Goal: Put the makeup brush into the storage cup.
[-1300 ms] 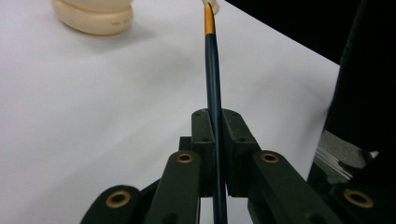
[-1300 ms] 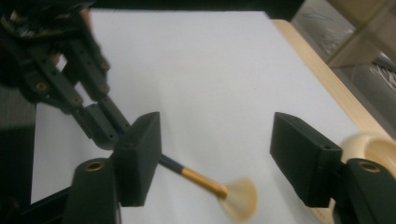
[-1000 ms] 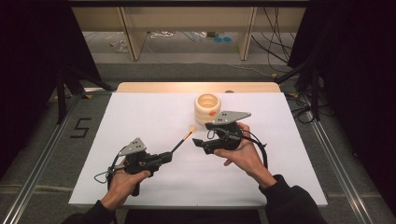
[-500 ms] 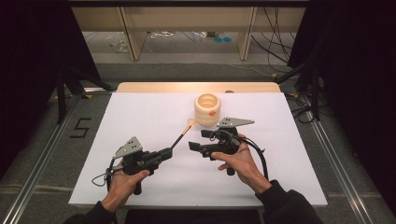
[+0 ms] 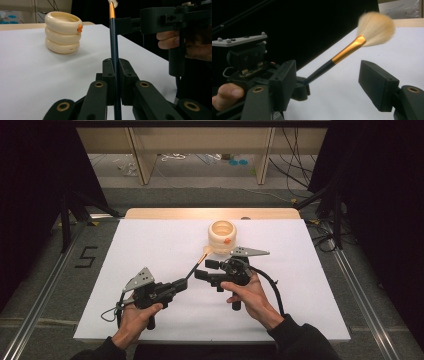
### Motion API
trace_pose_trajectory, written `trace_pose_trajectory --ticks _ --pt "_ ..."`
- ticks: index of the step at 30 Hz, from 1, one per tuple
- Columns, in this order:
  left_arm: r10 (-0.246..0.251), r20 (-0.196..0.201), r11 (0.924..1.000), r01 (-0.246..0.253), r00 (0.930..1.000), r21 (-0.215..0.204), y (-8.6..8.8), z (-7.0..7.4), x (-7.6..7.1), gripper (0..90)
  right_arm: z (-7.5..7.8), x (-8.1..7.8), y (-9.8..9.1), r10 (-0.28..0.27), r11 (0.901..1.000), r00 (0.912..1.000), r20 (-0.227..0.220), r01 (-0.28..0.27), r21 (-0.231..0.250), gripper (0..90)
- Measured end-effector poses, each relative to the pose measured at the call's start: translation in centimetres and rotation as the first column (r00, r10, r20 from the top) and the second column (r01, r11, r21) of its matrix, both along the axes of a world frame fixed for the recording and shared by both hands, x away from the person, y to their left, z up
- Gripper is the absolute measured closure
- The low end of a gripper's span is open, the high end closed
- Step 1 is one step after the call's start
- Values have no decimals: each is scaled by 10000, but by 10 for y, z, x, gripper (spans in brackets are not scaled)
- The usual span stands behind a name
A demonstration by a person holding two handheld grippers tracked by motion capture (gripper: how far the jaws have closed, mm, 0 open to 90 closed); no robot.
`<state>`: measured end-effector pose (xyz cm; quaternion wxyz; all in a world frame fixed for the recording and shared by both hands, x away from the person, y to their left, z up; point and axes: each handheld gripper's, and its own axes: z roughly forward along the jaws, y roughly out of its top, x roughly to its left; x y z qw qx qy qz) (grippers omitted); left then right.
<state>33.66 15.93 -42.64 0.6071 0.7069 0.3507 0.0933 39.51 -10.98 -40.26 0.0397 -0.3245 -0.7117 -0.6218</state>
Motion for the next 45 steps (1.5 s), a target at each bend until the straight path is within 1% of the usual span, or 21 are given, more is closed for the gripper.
trace_pose_trajectory --ticks 2,4,5,6,8,9,11,12,13,14,19,20,21,24,27,28,29,35,38,39,45 --pt "10 15 10000 -10 10000 -41 0 0 0 843 -2 1 1 47 10000 10000 -34 -47 60 335" --pt "-24 42 10000 24 10000 -42 -1 0 0 844 -4 1 2 76 9999 9997 -236 -74 89 347" --pt "8 26 10000 -8 10000 -69 -2 0 -1 843 -5 2 3 71 9999 9999 -93 -70 137 355" --pt "-1 45 10000 2 10000 -70 -2 0 -1 843 -5 2 4 83 9999 9994 -338 -78 139 366" --pt "14 91 10000 -13 10000 -77 -2 0 -1 844 -7 3 5 129 9996 9999 -66 -127 241 381" --pt "-23 133 10000 24 9999 -76 -1 0 -1 844 -7 3 5 127 9997 9997 -221 -122 219 389" --pt "62 58 9998 -61 10000 -177 -2 0 -2 844 -7 3 4 174 9991 9997 -194 -166 384 409" --pt "118 39 9997 -117 9999 -206 -2 0 -2 844 -6 2 4 199 9989 9989 -434 -180 438 422" --pt "105 49 9997 -104 9999 -227 -2 0 -3 844 -6 2 3 192 9983 9994 -273 -177 546 435" --pt "-42 215 9999 46 9998 -161 -2 0 -2 844 -6 2 3 215 9979 9991 -368 -192 623 440" --pt "-115 368 9997 124 9993 -230 -4 0 -3 844 -6 3 3 295 9963 9983 -496 -254 819 472" --pt "-107 428 9996 118 9990 -250 -4 1 -4 844 -5 2 3 336 9959 9972 -666 -278 860 479" --pt "-116 458 9996 128 9989 -262 -4 1 -4 844 -5 2 3 348 9955 9971 -683 -286 902 487" --pt "-195 558 9994 211 9983 -286 -5 2 -5 844 -5 2 3 400 9944 9977 -542 -344 1002 526" --pt "-222 604 9992 242 9979 -324 -5 2 -5 844 -4 1 3 454 9932 9972 -592 -387 1095 560" --pt "-232 609 9991 253 9979 -342 -5 2 -5 844 -4 1 3 466 9931 9971 -608 -397 1100 572" --pt "-94 470 9990 114 9988 -428 -6 2 -6 844 -4 1 2 518 9927 9965 -648 -443 1124 584" --pt "-103 530 9987 129 9985 -485 -6 2 -6 844 -3 1 2 574 9894 9969 -538 -495 1367 641" --pt "-169 676 9982 208 9976 -570 -7 2 -7 843 -3 1 2 666 9861 9959 -608 -565 1561 670" --pt "-298 836 9981 342 9961 -520 -7 3 -6 844 -3 1 2 685 9854 9957 -623 -578 1600 677" --pt "-388 959 9970 450 9946 -629 -7 3 -6 844 -3 1 2 759 9825 9948 -686 -628 1756 733"
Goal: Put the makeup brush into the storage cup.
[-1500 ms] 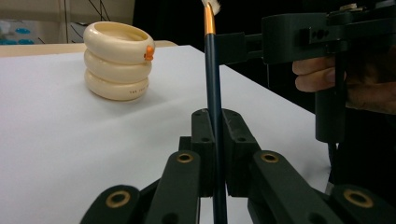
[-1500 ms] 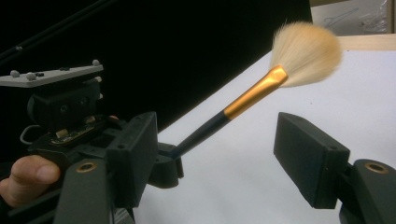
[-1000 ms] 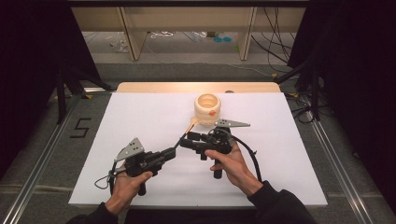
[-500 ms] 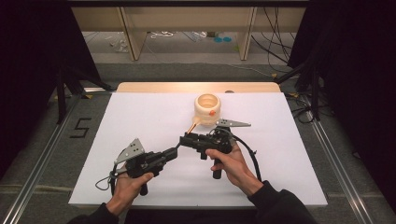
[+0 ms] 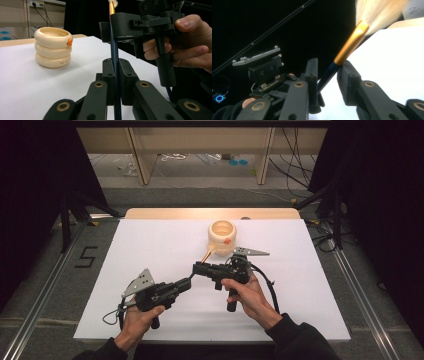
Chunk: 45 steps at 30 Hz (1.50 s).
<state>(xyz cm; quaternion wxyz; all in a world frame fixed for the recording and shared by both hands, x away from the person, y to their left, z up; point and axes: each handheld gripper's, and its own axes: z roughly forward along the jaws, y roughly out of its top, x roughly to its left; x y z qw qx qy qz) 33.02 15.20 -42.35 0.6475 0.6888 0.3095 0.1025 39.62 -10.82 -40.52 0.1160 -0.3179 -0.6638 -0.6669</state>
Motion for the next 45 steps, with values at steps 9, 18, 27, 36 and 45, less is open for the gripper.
trace_pose_trajectory --ticks 9,18,27,36,45 --pt "-112 -24 9999 112 9999 71 0 -1 1 843 -2 0 -1 86 9992 9994 -343 -72 405 786" --pt "-47 -255 9989 59 9997 461 -2 -7 5 663 1 -3 1 410 9991 9991 78 -411 144 832" --pt "235 -305 9923 -196 9993 1226 -4 -11 6 412 9 -5 1 515 9931 9899 1319 -369 -1110 832" --pt "431 -509 9831 -333 9978 1799 -1 -13 6 332 12 -3 -3 490 9835 9825 1798 -161 -1801 832" --pt "544 -716 9736 -370 9959 2250 -2 -16 7 277 15 2 -9 334 9734 9726 2301 205 -2280 832"
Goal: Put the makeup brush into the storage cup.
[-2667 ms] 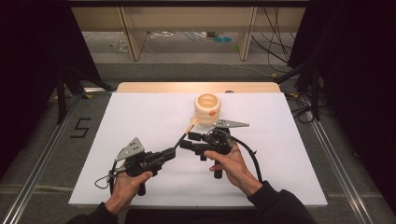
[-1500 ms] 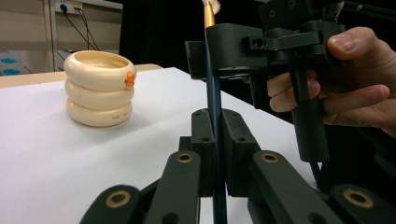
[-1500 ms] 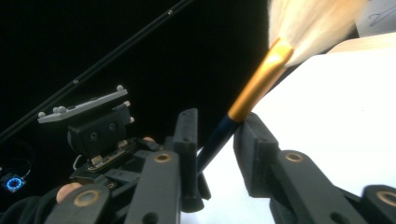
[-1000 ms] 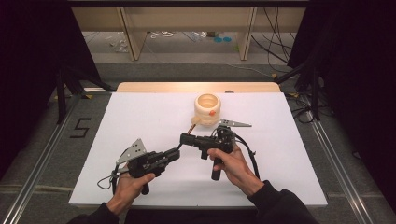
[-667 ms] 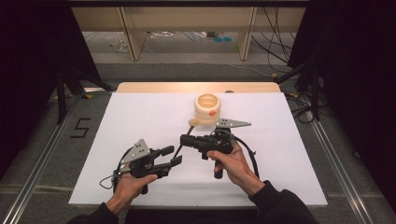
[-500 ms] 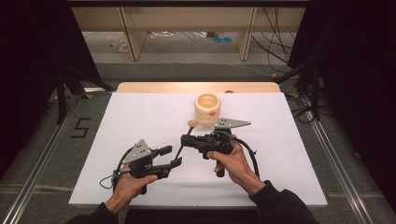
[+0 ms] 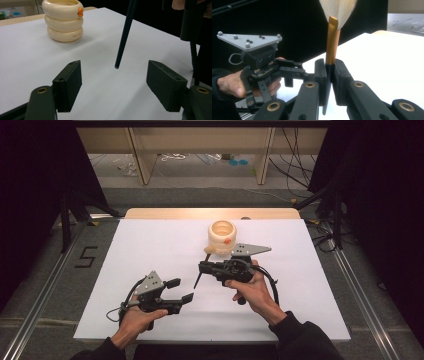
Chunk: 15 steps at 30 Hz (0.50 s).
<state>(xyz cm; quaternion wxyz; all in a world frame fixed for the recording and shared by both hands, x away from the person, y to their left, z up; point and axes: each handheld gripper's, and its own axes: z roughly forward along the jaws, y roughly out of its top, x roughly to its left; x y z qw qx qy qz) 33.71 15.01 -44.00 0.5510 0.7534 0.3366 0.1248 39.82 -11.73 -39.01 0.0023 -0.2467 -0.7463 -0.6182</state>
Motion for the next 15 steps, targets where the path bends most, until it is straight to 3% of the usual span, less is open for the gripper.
trace_pose_trajectory --ticks 8,15 --pt "308 -65 9994 -307 9995 128 0 -1 1 189 2 5 -7 -225 9991 9994 274 235 -345 831" --pt "301 -67 9994 -300 9995 189 0 -2 1 187 3 10 -11 -400 9974 9979 505 429 -577 831"
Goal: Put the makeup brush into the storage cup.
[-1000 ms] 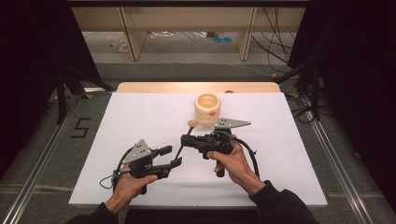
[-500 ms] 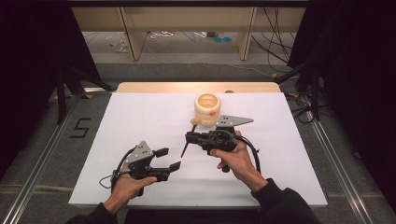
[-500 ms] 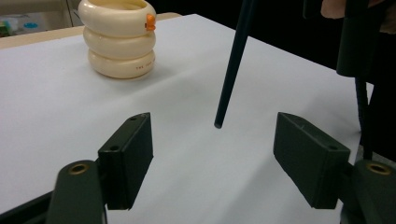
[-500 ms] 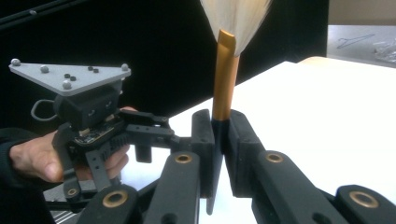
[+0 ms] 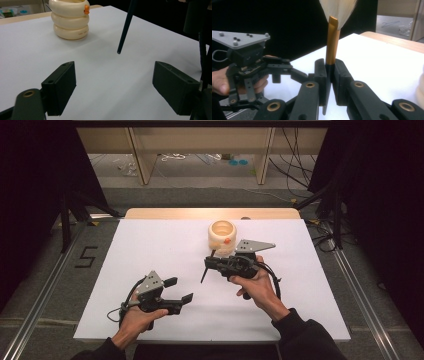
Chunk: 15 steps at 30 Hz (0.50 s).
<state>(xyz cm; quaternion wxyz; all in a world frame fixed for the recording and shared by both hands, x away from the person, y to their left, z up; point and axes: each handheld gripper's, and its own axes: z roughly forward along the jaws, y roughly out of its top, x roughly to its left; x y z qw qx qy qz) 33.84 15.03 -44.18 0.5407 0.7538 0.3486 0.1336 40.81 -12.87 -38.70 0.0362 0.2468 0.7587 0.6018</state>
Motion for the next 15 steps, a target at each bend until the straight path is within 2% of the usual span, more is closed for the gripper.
trace_pose_trajectory --ticks 5,9,15 --pt "-46 -28 10000 46 10000 -61 -1 -1 0 187 2 4 -6 -224 9994 9996 155 229 -276 831" --pt "-10 -62 10000 10 10000 47 -1 -1 0 187 6 6 -8 -361 9983 9984 433 380 -445 831" --pt "-78 -106 10000 79 9999 29 -2 -2 0 185 10 9 -11 -443 9973 9968 662 480 -555 831"
